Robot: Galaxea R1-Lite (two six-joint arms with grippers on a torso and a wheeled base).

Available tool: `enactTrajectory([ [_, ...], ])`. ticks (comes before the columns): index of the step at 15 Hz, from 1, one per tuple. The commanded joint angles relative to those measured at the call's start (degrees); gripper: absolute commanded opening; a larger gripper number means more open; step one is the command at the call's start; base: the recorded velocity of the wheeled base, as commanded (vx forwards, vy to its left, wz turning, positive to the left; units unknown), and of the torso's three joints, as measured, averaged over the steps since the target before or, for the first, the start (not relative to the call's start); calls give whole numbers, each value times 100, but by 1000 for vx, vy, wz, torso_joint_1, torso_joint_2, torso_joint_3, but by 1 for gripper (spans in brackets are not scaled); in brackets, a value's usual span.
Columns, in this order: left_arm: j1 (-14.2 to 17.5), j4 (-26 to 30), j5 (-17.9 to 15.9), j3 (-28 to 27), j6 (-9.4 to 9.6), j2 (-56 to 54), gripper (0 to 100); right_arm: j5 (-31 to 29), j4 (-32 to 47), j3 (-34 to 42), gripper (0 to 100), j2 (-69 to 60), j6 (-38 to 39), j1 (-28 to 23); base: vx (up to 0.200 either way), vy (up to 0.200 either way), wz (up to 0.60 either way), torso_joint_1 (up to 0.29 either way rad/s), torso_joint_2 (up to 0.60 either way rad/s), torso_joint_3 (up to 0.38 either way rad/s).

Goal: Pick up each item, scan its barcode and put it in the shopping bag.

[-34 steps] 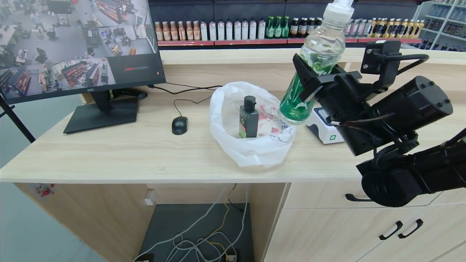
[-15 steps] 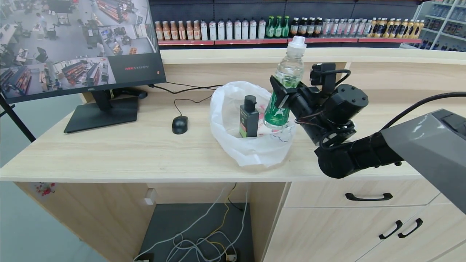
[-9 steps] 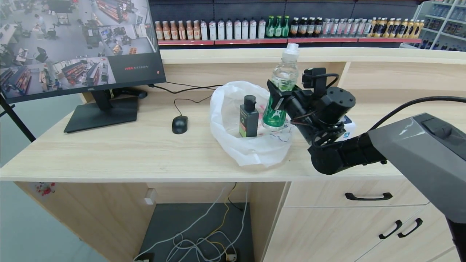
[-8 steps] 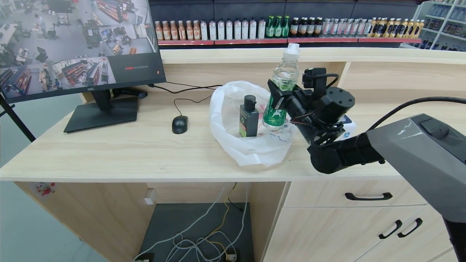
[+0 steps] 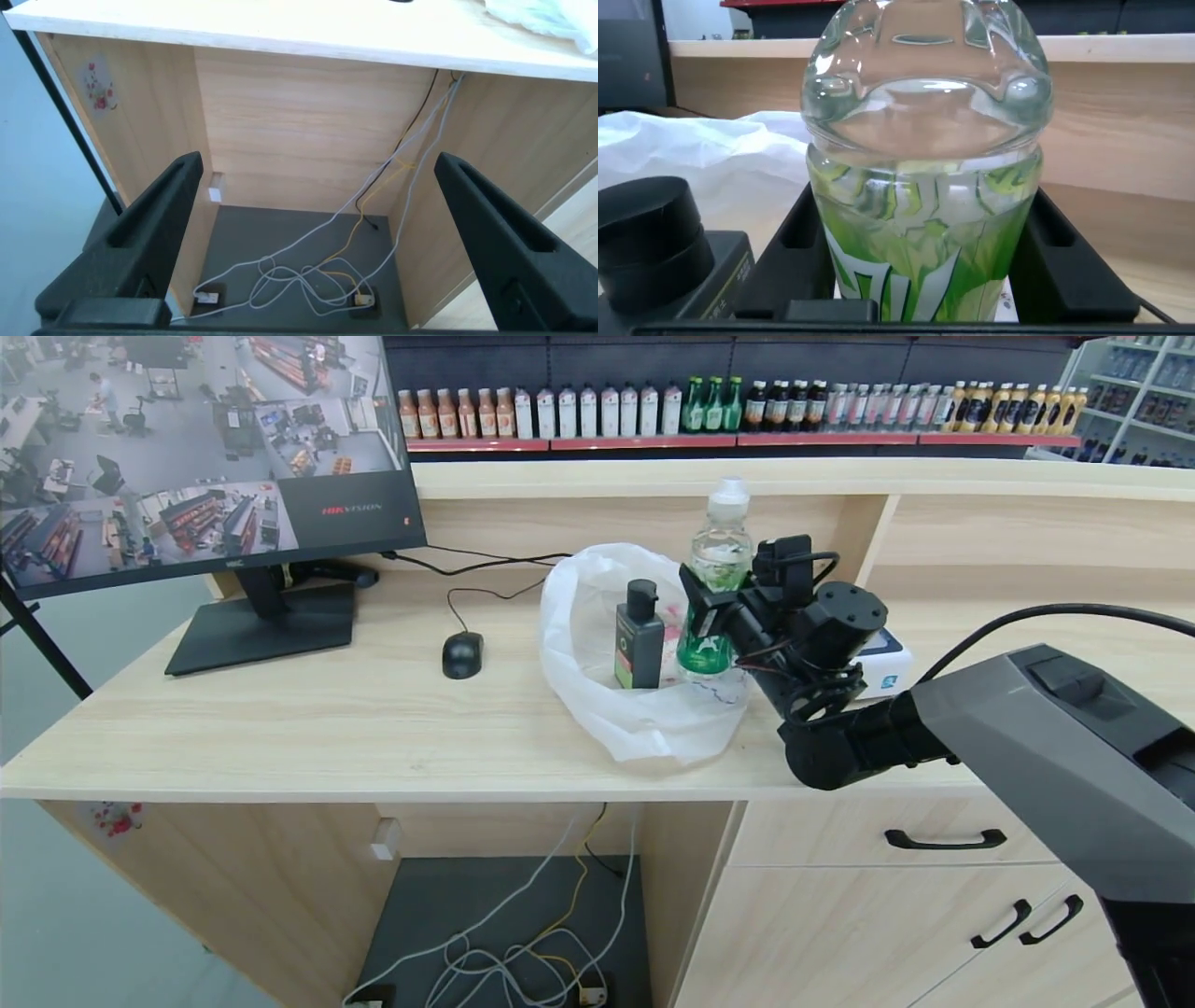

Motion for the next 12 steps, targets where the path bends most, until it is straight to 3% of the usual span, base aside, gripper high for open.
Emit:
enactTrajectory([
  [1,4,-1,2,0,-3,-2,100,-6,4,7,0,85,-3,-5,0,0,0,0,0,0],
  [12,4,-1,2,-9,-12,-2,100,-24,-417,438,0,226,-74,31,0,0,0,0,0,0],
])
